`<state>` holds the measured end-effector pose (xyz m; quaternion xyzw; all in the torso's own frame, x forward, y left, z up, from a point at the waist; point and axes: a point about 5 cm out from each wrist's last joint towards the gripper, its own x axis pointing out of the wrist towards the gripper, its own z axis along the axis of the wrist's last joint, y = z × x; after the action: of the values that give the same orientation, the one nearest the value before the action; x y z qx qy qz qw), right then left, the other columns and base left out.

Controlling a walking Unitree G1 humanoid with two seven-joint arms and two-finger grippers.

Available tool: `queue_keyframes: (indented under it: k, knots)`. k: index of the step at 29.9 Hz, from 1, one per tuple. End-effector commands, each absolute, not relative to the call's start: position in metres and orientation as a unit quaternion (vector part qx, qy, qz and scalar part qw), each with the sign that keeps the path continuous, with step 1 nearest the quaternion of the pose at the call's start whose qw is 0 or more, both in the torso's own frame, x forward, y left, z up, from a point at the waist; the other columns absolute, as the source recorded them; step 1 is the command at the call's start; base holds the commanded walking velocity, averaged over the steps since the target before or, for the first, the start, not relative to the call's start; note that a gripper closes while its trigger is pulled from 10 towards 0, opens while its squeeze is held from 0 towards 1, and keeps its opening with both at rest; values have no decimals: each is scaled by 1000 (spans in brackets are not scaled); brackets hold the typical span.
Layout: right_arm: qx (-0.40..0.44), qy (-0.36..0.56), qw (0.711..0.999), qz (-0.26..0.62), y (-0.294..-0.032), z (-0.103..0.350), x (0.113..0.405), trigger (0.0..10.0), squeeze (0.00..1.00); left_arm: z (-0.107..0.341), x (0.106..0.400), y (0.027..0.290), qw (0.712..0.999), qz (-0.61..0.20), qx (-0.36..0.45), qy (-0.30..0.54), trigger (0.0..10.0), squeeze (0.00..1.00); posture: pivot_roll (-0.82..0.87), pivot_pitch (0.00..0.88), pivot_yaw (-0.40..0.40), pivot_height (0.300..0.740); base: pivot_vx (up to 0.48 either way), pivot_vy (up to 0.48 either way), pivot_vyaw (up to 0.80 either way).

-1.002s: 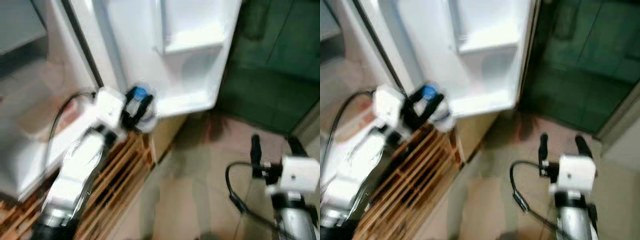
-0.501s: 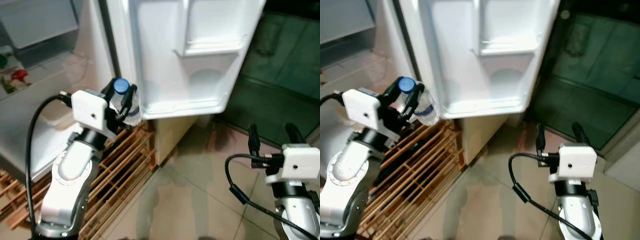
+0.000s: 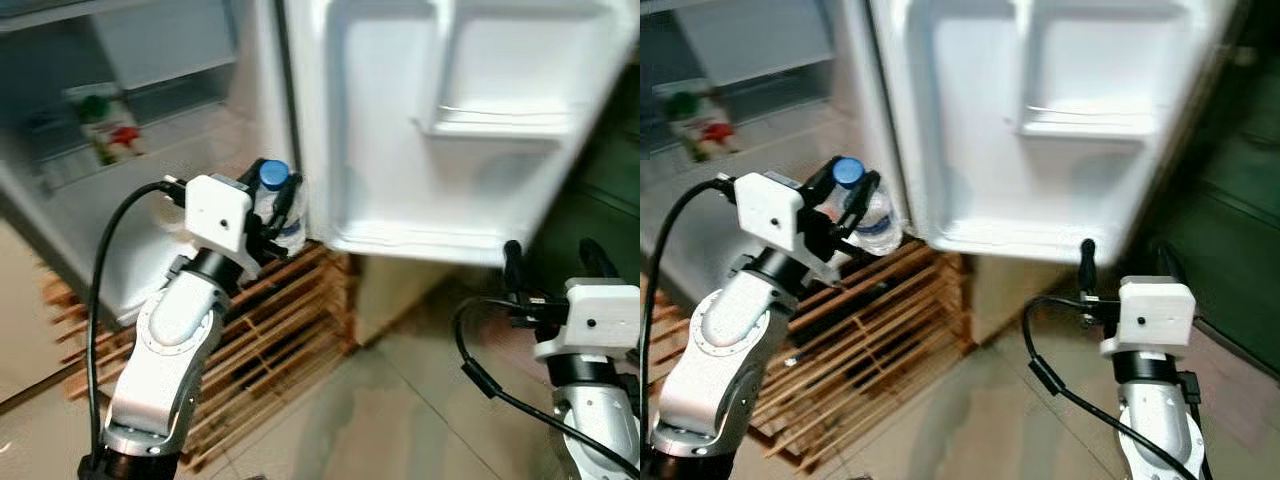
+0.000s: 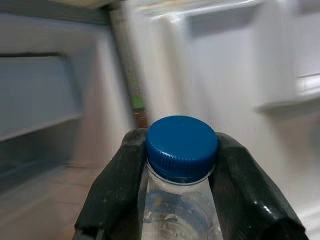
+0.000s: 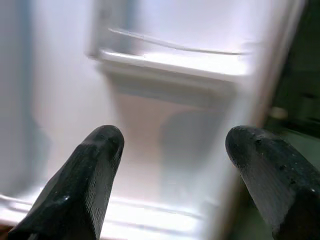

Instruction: Restocking fridge

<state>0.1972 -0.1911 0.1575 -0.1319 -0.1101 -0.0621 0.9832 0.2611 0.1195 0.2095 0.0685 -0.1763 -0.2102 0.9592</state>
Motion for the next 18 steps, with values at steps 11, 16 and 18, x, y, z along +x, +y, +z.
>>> queue_keyframes:
  k: [11,16,18]
  knots:
    - [-134,-102,984,-49,-187,153,198,10000,0,221,261,115,944,-242,83,-211,10000,0,-219,0,53,732,226,-293,0]
    - [-135,-101,985,-48,-186,153,197,10000,0,220,260,114,946,-245,73,-201,10000,0,-227,0,56,732,0,0,0]
    - [-134,-100,985,-48,-186,153,196,10000,0,219,262,113,947,-249,68,-192,10000,0,-228,0,56,732,0,0,0]
